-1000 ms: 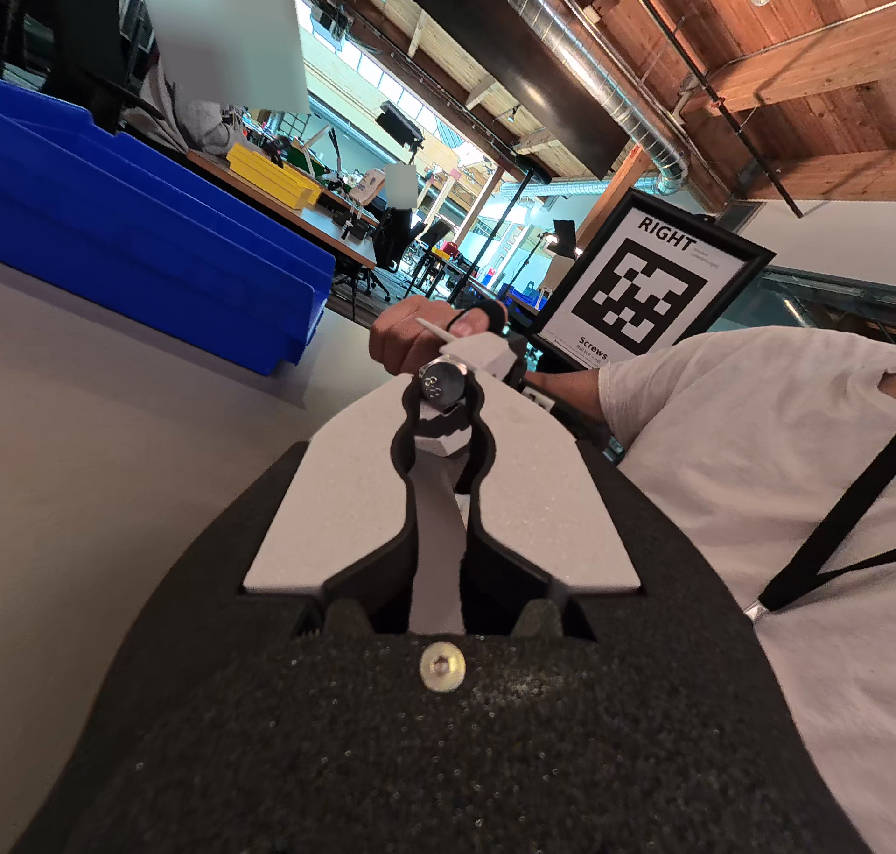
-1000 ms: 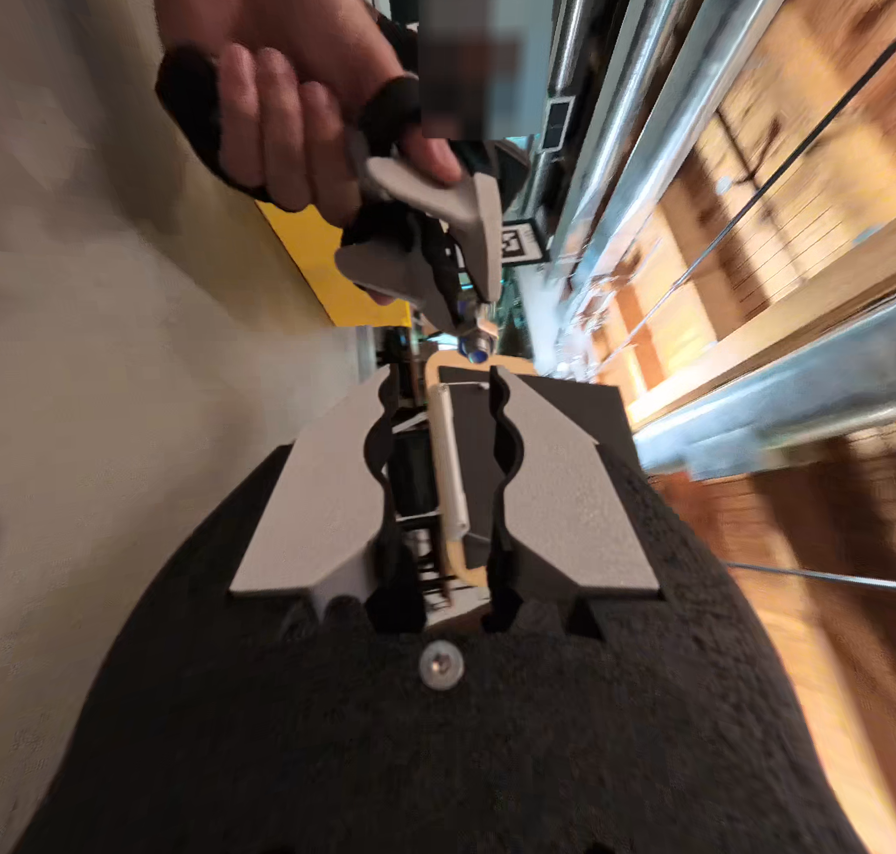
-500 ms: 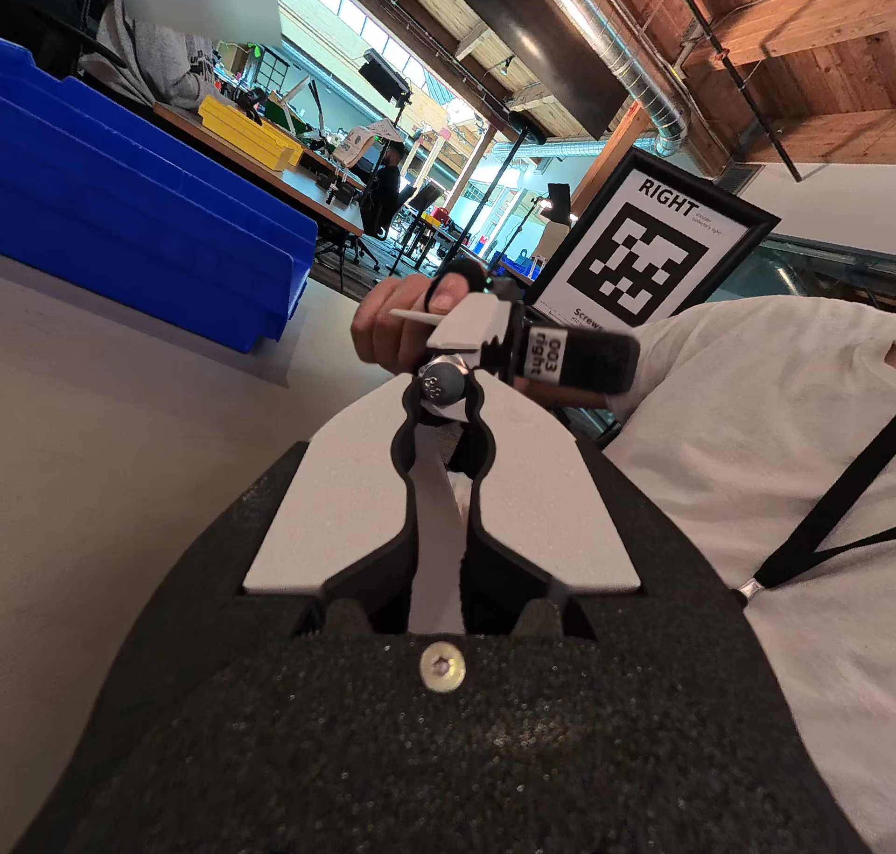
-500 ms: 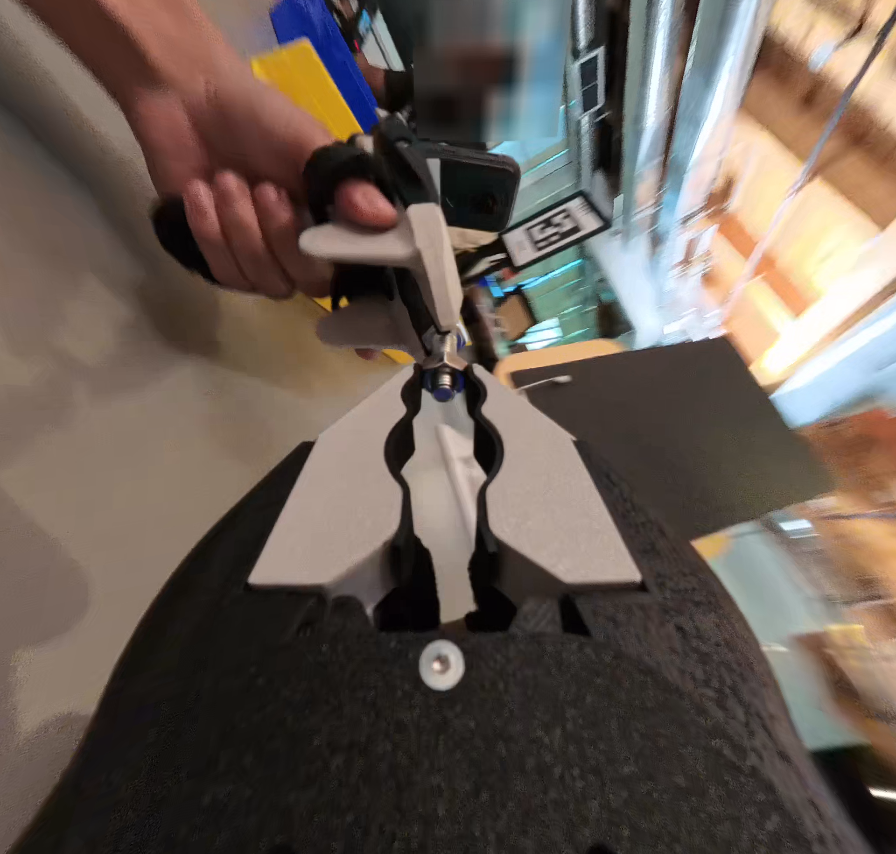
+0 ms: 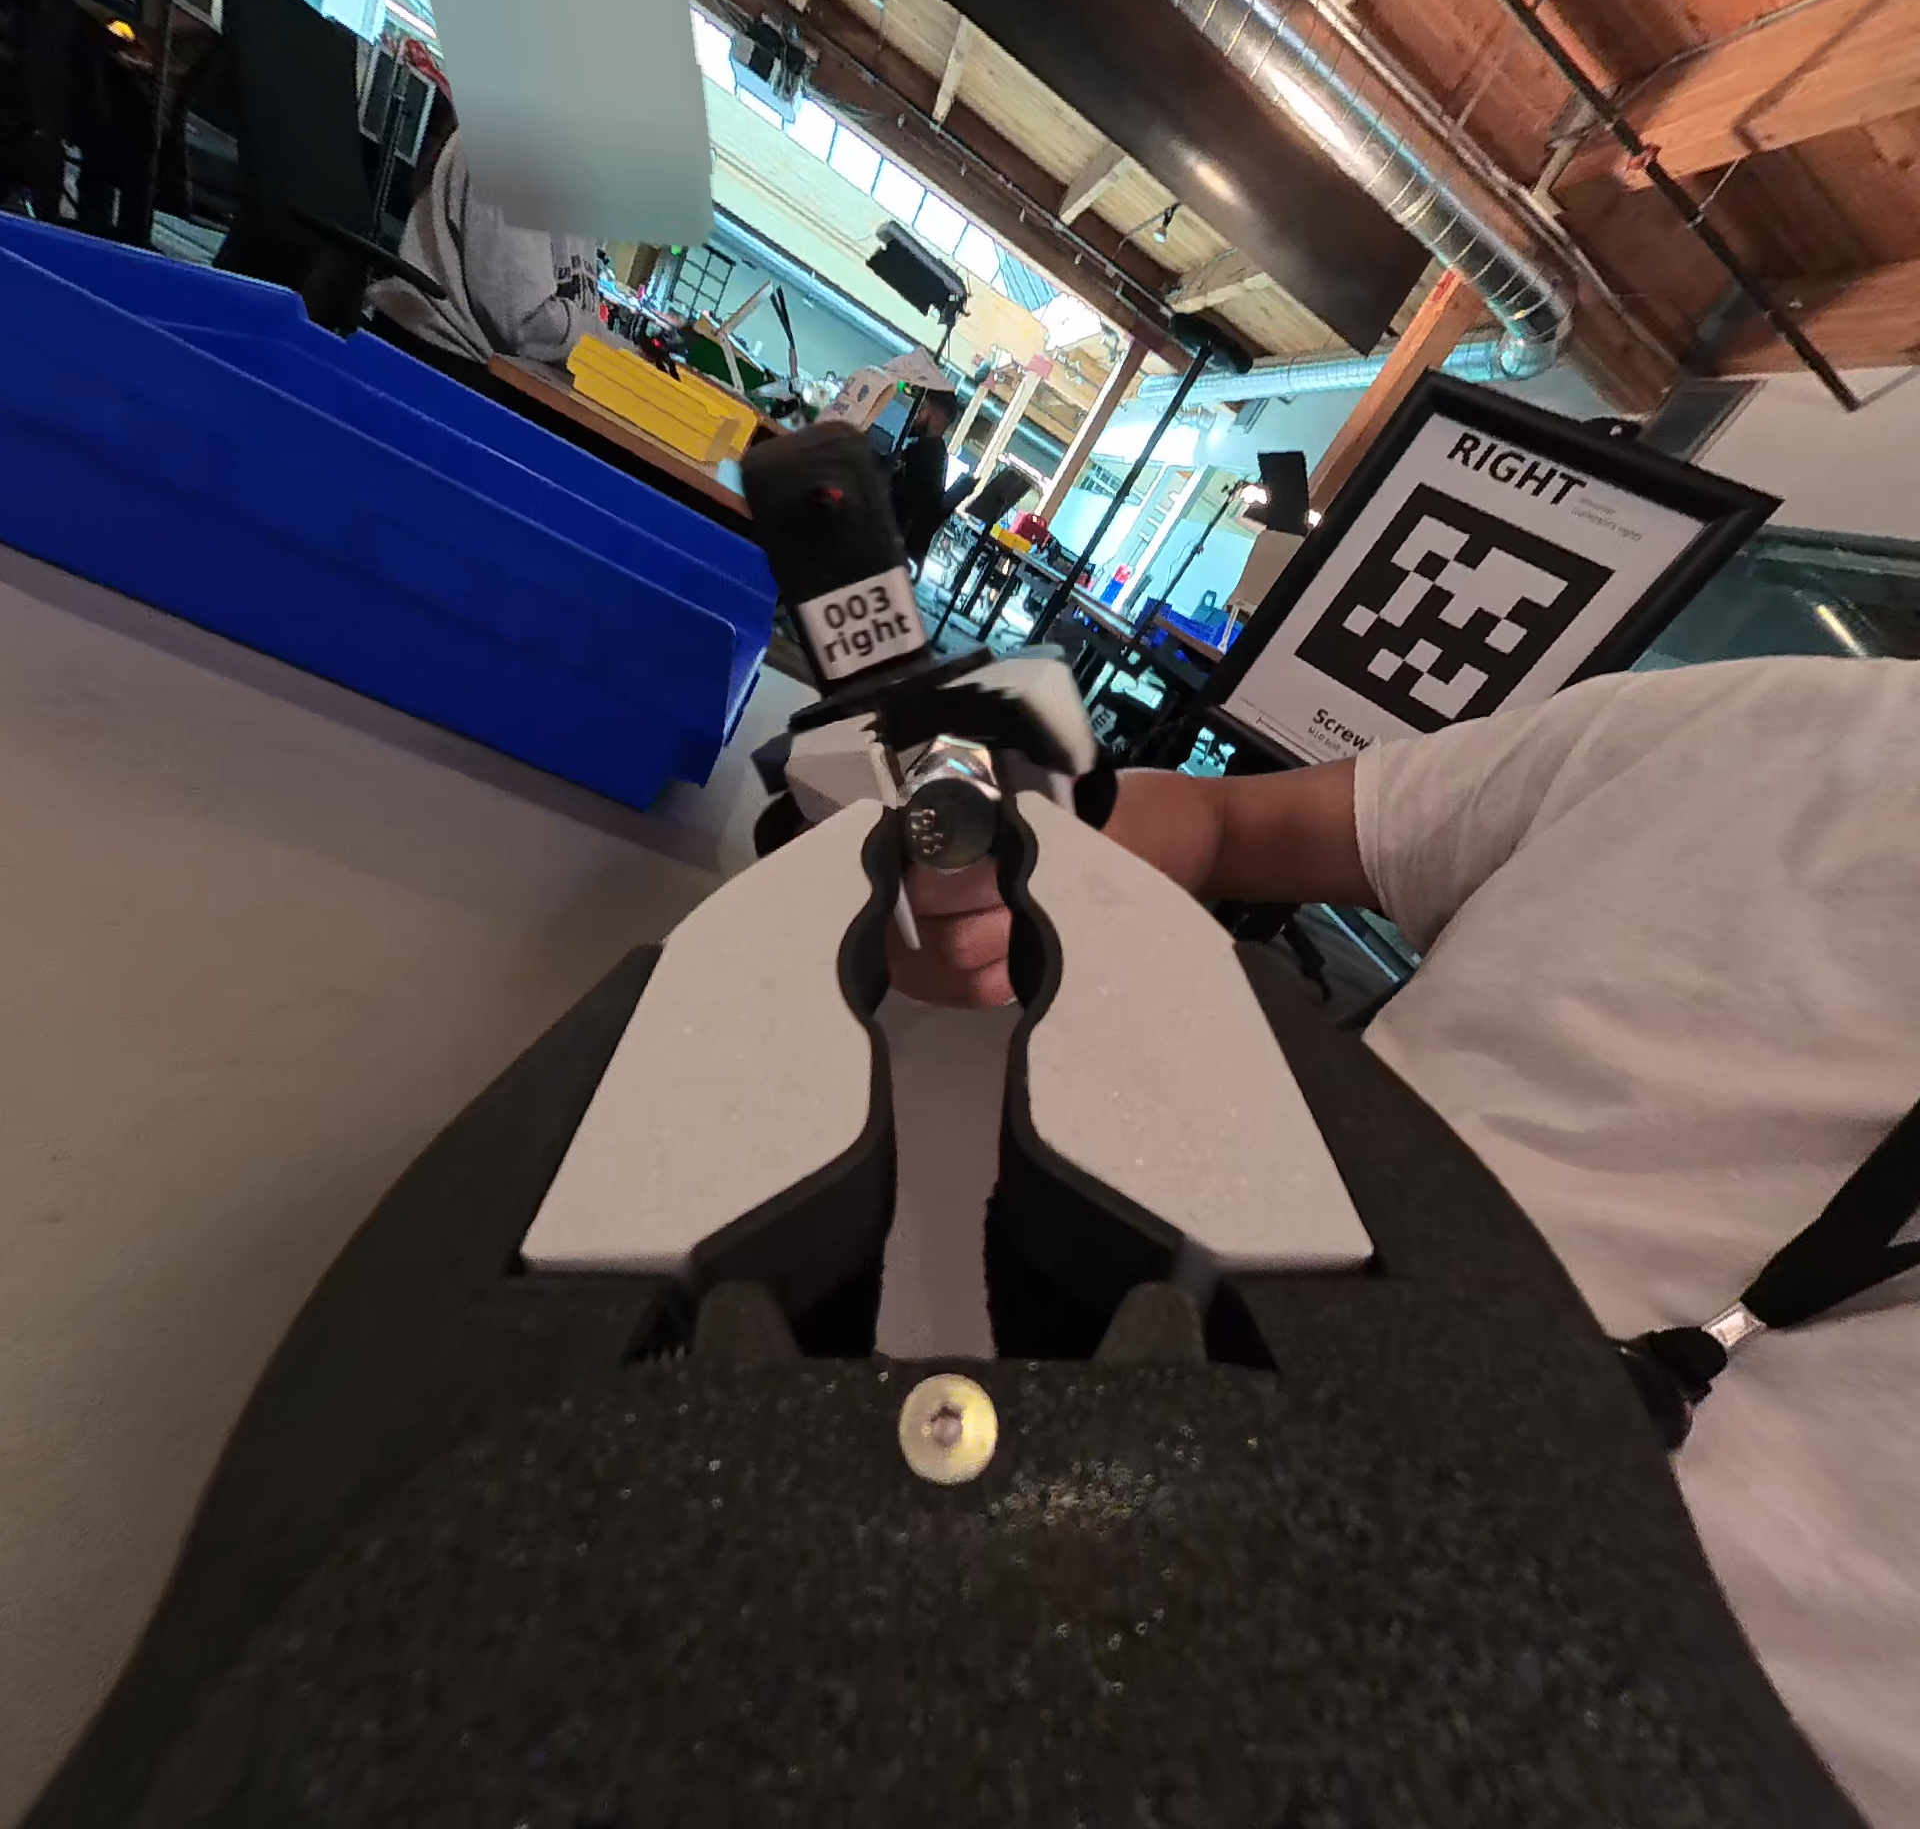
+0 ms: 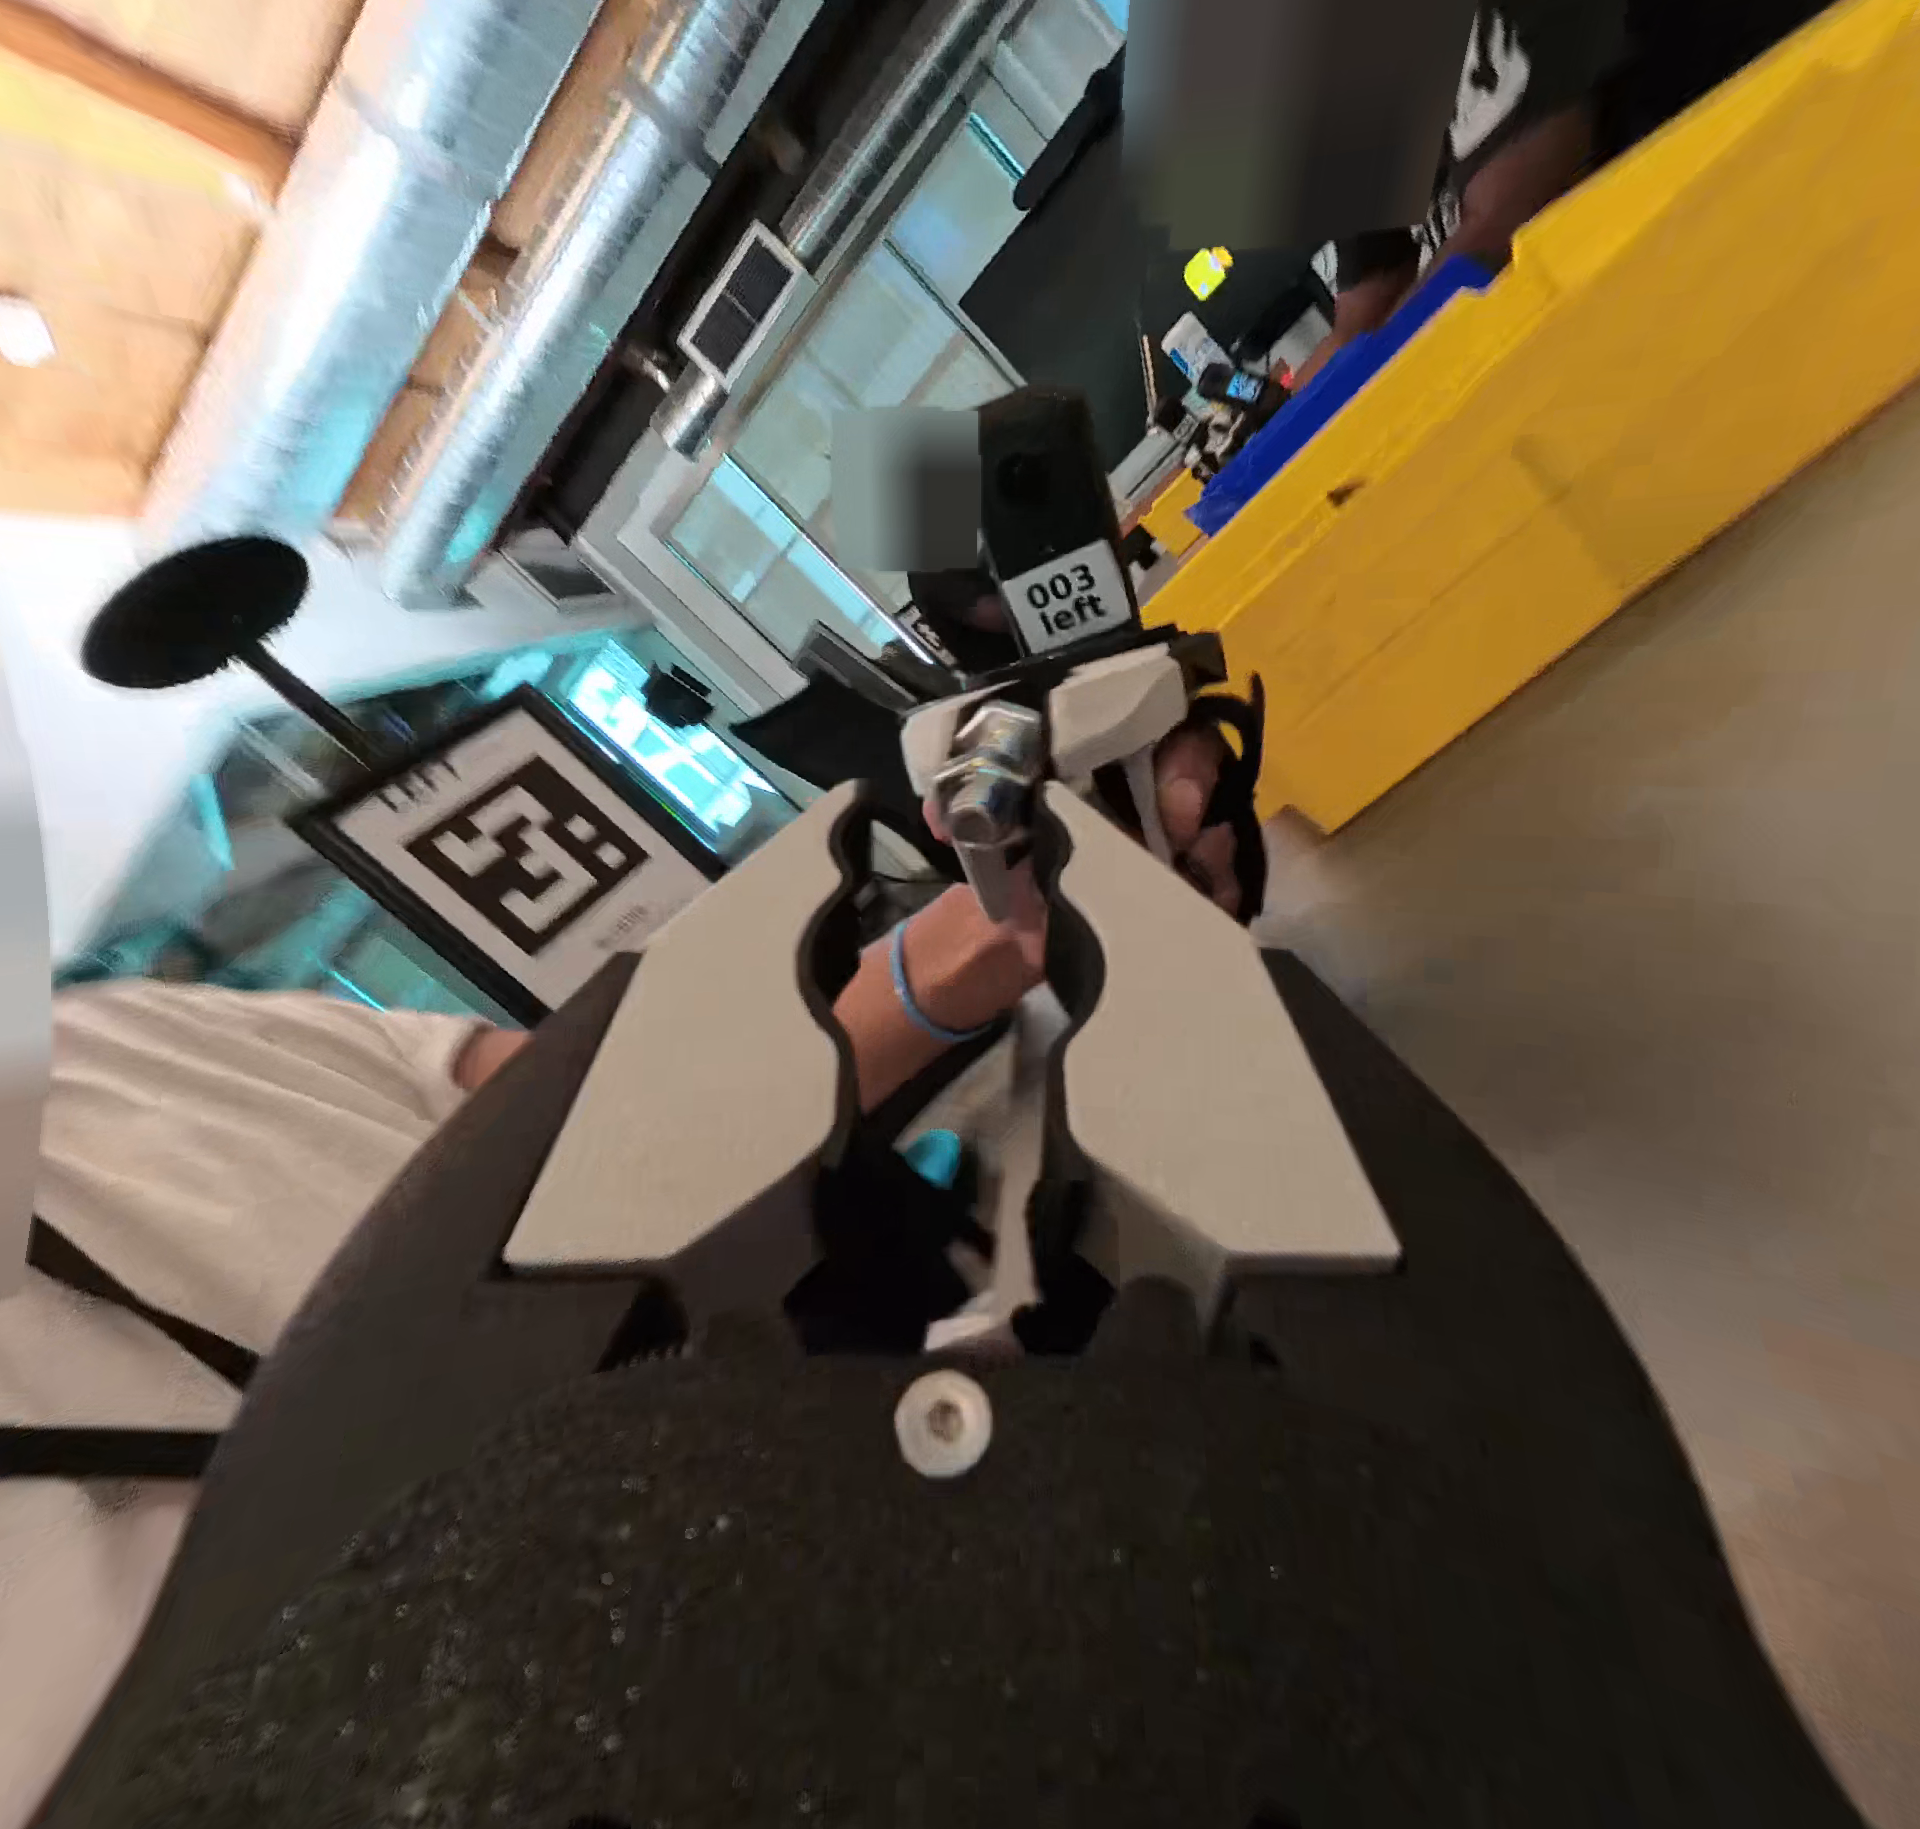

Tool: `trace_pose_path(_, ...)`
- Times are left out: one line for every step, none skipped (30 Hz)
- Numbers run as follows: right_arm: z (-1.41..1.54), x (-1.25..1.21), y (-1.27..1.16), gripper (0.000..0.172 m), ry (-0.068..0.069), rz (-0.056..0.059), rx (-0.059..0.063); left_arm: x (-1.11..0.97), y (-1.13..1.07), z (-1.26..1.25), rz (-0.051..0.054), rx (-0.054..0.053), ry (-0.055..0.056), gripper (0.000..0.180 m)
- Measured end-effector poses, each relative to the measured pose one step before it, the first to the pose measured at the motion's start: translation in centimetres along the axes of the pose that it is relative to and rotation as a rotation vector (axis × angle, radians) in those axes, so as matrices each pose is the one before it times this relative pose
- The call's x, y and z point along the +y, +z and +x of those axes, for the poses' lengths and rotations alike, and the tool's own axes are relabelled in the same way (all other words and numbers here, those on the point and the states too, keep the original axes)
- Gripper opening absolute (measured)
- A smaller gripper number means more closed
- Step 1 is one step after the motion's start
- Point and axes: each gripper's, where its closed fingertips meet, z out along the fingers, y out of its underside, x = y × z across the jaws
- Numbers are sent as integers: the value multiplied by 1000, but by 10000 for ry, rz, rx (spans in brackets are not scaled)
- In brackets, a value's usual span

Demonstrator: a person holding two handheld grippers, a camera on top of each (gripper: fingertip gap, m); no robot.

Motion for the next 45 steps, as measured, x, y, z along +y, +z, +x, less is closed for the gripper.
trace_pose_path(-407, -106, -22, 39, -1060, -145, 119, -198, -83, -11, 123, 9, -56, 17)
trace_pose_path(-102, 164, -34, 42, -1361, -351, 373, -77, -89, 25, 69, 89, -121, 17)
trace_pose_path(246, 412, -90, 44, -1543, -535, 641, 30, -99, -18, 9, 92, -161, 17)
trace_pose_path(366, 489, -148, 46, -1695, -573, 768, 56, -88, -178, -14, -43, -88, 17)
trace_pose_path(456, 579, -186, 45, -1954, -605, 879, 62, -44, -169, -36, -60, -43, 17)
trace_pose_path(615, 671, -202, 46, -2087, -668, 1037, 86, -3, -23, -56, 33, -77, 17)
trace_pose_path(622, 621, -205, 46, -2022, -618, 1108, 53, 31, 2, -37, 17, -35, 17)
trace_pose_path(234, 584, -147, 46, -2117, -560, 885, 68, 56, -7, -36, 5, -42, 17)
trace_pose_path(197, 507, -94, 47, -2118, -522, 850, 148, 78, 37, -83, 32, -59, 17)
trace_pose_path(289, 105, -132, 46, -1766, -209, 885, 183, 92, 19, -98, 23, -50, 17)
trace_pose_path(-214, -195, -167, 45, -1462, 43, 463, 171, 95, -49, -88, -17, -46, 17)
trace_pose_path(-204, -295, -129, 44, -1153, 85, 387, 192, 103, -64, -101, -21, -50, 17)
trace_pose_path(-52, -359, -87, 44, -886, 94, 371, 205, 115, -33, -116, 0, -50, 17)
trace_pose_path(70, -411, -63, 43, -570, 118, 291, 185, 97, -3, -98, 24, -49, 17)
trace_pose_path(271, -243, 47, 42, -292, 2, 267, 144, 104, 28, -71, 44, -62, 17)
trace_pose_path(435, -38, 111, 43, -146, -114, 273, 109, 96, 51, -58, 62, -70, 17)
trace_pose_path(254, -61, 133, 43, -64, -62, 87, 104, 79, 16, -50, 43, -63, 17)
trace_pose_path(-3, -93, 105, 42, 6, -16, -83, 93, 60, -7, -47, 18, -34, 17)
trace_pose_path(27, -143, 42, 37, -21, 22, 3, 84, 54, -13, -45, 12, -24, 17)
trace_pose_path(13, -220, -55, 24, -79, 103, 44, 44, 30, -40, -25, -11, 2, 17)
trace_pose_path(-47, -151, -59, 17, -69, 76, 19, -33, 14, 37, 11, 16, 13, 17)
trace_pose_path(49, 50, 14, 17, 88, -35, 39, -34, 4, 24, 7, 1, 16, 17)
trace_pose_path(-59, 87, 37, 17, 366, -41, -136, 9, -2, -61, -14, -70, 59, 16)
trace_pose_path(-60, 61, 24, 17, 642, 5, -255, 39, -9, -65, -27, -72, 64, 16)
trace_pose_path(12, -15, -3, 17, 841, 65, -312, 28, -11, 7, -17, -21, 61, 17)
trace_pose_path(16, -37, -4, 17, 984, 80, -379, -32, 8, 62, 9, -20, 110, 17)
trace_pose_path(59, -37, -15, 17, 1059, 96, -410, -62, 20, 59, 10, -43, 164, 17)
trace_pose_path(32, -97, -26, 17, 1232, 157, -463, -76, 24, 111, 15, -25, 166, 17)
trace_pose_path(-58, -144, -56, 17, 1346, 200, -554, -58, 14, 134, 11, 12, 133, 17)
trace_pose_path(-75, -107, -59, 17, 1409, 194, -604, -2, 9, 116, -5, 22, 99, 17)
trace_pose_path(-97, -75, -52, 17, 1488, 175, -631, 8, 27, 91, -3, 10, 86, 17)
trace_pose_path(-52, -89, -48, 17, 1477, 201, -601, -14, 34, 70, 6, -6, 93, 17)
trace_pose_path(-30, -36, 17, 17, 1467, 185, -607, -52, 13, 45, 11, -39, 113, 17)
trace_pose_path(48, 39, 77, 17, 1541, 95, -610, -28, -25, -63, -1, -102, 125, 17)
trace_pose_path(93, -21, 108, 17, 1655, 100, -593, -88, -65, -131, 33, -124, 95, 17)
trace_pose_path(-16, -77, 171, 17, 1763, 152, -681, -138, -115, -65, 75, -53, 42, 17)
trace_pose_path(-35, -85, 120, 17, 1640, 134, -708, -115, -125, -30, 54, -35, 40, 17)
trace_pose_path(-5, -159, 72, 17, 1288, 205, -631, -96, -79, -54, 37, -59, 42, 17)
trace_pose_path(-31, -196, 23, 17, 698, 281, -483, -119, -42, -38, 52, -59, 39, 17)
trace_pose_path(-89, -126, -20, 17, -159, 258, -216, -76, 3, 16, 42, -15, 18, 17)
trace_pose_path(64, 55, -38, 18, -756, 95, 201, -3, 42, -16, 3, -27, -2, 17)
trace_pose_path(7, 147, 11, 25, -1116, -83, 354, 29, 35, -99, 3, -72, -3, 17)
trace_pose_path(-73, 341, 57, 33, -1413, -300, 392, 9, 17, -69, 25, -24, -47, 17)
trace_pose_path(260, 545, 55, 41, -1651, -488, 653, -17, 0, 32, 27, 57, -99, 17)
trace_pose_path(757, 617, -23, 49, -1695, -561, 1015, -38, -26, -48, 35, 6, -70, 17)
